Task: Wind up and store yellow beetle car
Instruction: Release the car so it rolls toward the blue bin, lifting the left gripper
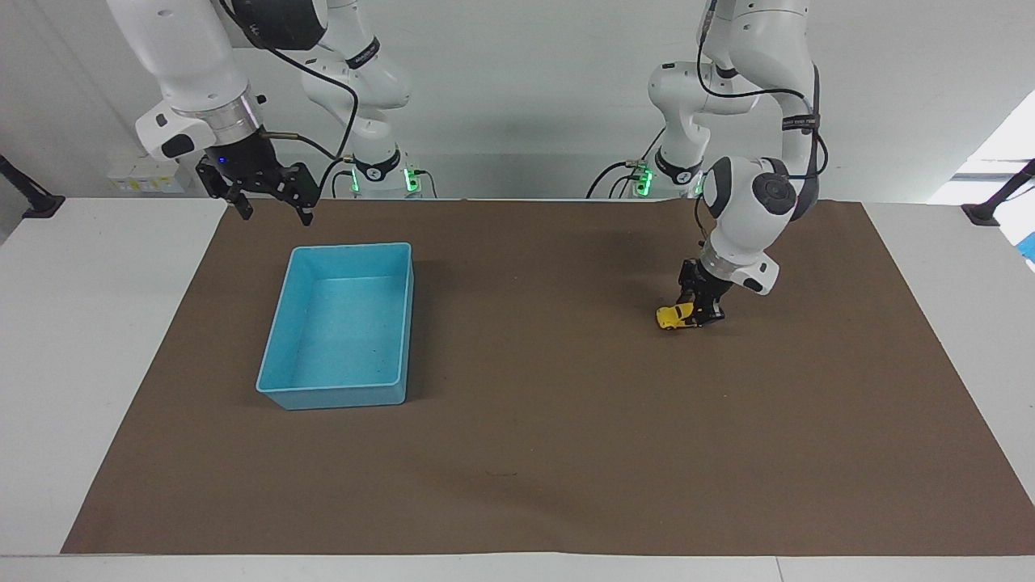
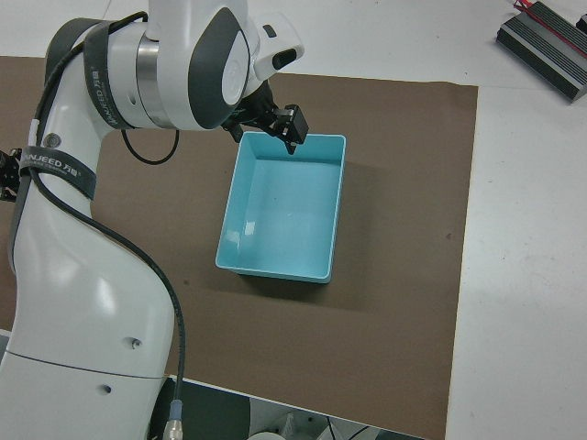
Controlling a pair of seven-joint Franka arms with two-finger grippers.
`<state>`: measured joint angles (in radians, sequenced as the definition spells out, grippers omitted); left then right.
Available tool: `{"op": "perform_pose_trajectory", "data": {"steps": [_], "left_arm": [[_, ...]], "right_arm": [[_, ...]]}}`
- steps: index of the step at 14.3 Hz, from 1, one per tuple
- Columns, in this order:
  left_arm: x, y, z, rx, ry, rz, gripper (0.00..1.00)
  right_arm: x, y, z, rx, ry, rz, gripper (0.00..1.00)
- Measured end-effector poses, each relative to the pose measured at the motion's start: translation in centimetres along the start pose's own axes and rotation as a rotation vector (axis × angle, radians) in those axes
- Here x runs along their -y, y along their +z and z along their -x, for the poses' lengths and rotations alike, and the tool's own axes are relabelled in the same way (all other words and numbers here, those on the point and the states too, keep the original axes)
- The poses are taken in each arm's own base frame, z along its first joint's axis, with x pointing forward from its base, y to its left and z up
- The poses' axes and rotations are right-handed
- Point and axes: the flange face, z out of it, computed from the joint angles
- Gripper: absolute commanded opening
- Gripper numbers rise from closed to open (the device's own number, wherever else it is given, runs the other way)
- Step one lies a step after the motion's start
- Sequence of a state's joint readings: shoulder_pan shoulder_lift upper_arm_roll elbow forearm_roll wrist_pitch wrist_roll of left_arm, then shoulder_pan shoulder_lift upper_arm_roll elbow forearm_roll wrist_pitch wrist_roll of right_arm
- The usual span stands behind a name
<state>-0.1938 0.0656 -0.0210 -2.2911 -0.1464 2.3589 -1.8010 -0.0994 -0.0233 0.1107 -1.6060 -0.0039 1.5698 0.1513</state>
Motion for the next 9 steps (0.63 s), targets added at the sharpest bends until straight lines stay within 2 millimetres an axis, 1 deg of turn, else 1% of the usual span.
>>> {"op": "perform_pose_trajectory", "data": {"steps": [1, 4, 6, 9], "left_arm": [[-0.5, -0.7, 0.1, 0.001, 0.003, -0.004, 1.00], [-2.1, -4.0, 1.1, 0.011, 0.015, 0.001, 1.00], [-2.4, -4.5, 1.3, 0.013, 0.017, 0.005, 1.00], [-2.4, -4.5, 1.3, 0.013, 0.018, 0.004, 1.00]], "right_arm": [[0.0, 0.0, 0.0, 0.000, 0.000, 0.000, 1.00], [0.0, 0.0, 0.0, 0.000, 0.000, 0.000, 1.00], [0.0, 0.0, 0.0, 0.000, 0.000, 0.000, 1.00], [0.0, 0.0, 0.0, 0.000, 0.000, 0.000, 1.00]]}}
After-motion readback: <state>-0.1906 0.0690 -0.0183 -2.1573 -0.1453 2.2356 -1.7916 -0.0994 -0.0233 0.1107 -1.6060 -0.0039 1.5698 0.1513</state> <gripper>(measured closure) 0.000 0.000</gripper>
